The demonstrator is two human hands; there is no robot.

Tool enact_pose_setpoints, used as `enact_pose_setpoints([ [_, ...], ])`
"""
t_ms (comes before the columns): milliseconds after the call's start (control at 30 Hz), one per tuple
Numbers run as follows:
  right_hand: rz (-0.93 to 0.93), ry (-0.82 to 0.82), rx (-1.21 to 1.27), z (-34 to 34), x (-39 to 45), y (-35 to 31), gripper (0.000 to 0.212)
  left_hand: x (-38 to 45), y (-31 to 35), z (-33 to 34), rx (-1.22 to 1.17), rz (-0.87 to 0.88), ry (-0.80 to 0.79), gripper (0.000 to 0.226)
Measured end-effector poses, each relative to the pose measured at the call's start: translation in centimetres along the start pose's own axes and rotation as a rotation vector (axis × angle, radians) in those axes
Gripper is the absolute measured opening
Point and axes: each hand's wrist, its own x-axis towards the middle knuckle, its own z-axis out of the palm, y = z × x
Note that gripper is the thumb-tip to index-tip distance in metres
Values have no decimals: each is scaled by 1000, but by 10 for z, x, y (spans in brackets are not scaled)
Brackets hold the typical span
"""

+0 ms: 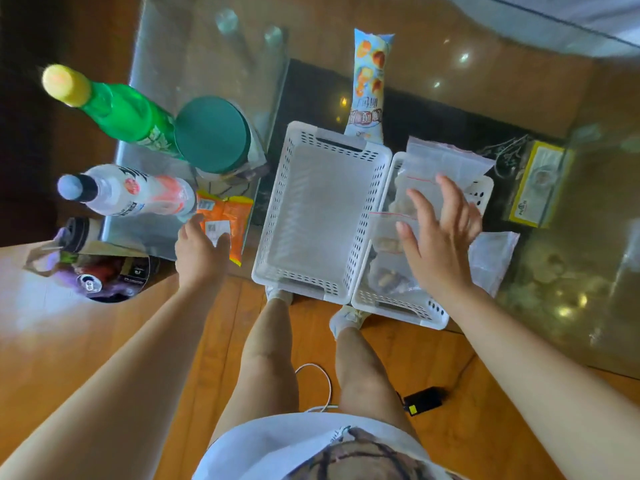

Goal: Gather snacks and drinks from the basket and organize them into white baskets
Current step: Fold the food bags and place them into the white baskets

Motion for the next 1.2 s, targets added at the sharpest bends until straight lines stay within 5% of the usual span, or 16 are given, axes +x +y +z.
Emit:
enact_pose_setpoints([
  [100, -55, 47, 146, 4, 36, -35, 39, 19, -2, -5, -5, -70, -50, 60],
  [233, 139, 50, 334, 24, 114, -68, 39, 44, -6, -6, -13, -166, -119, 63],
  [733, 523, -435, 387, 60, 218, -46, 47, 65, -26, 15, -20, -210, -122, 64],
  [933, 452, -184, 391, 56, 214, -51, 39, 65, -23, 12, -17, -164, -78, 53],
  [1200, 405, 47, 737, 15, 155, -88, 42, 24, -21, -23, 275, 221, -17, 48],
])
